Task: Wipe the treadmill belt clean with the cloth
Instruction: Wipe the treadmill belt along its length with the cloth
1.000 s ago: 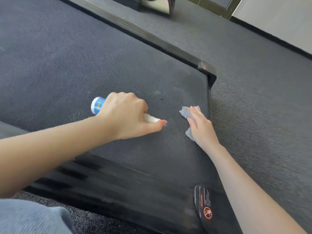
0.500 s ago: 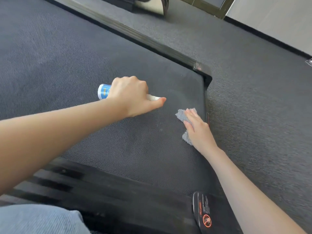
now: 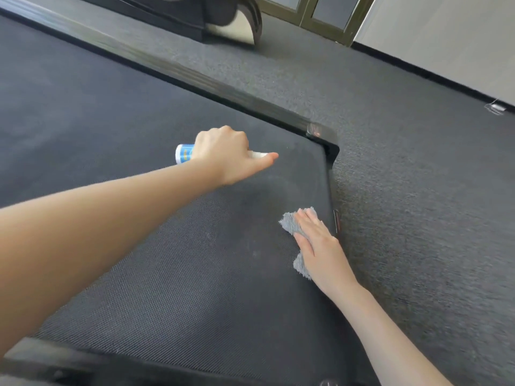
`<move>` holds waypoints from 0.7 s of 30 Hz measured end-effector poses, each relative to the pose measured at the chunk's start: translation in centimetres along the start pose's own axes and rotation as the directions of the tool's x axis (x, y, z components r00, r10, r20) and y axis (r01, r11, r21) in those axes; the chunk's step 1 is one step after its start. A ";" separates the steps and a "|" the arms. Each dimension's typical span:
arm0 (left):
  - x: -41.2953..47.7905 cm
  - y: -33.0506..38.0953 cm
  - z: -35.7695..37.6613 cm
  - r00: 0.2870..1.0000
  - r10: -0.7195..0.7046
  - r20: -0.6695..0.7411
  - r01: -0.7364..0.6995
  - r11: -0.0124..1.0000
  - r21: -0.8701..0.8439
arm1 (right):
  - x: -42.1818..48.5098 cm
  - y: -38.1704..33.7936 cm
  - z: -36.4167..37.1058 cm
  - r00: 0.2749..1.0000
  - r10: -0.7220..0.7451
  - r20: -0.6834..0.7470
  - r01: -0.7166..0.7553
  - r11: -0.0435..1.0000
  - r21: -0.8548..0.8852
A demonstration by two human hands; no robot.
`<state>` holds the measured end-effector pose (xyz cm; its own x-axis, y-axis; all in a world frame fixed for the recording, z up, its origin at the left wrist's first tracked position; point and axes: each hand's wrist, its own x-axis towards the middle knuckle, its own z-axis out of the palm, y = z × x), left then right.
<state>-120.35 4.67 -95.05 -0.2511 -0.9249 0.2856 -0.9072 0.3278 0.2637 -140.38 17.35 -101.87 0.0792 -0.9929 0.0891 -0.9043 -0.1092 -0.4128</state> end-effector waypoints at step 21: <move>9.8 5.1 6.7 0.998 0.033 -0.056 -0.032 0.999 0.025 | 1.4 1.1 0.4 0.997 -0.074 0.035 0.074 0.997 -0.005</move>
<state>-129.70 -4.01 -97.12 -0.2619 -0.9014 0.3449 -0.9070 0.3520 0.2312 -141.12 15.84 -102.63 0.1607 -0.9831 0.0874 -0.8980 -0.1824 -0.4004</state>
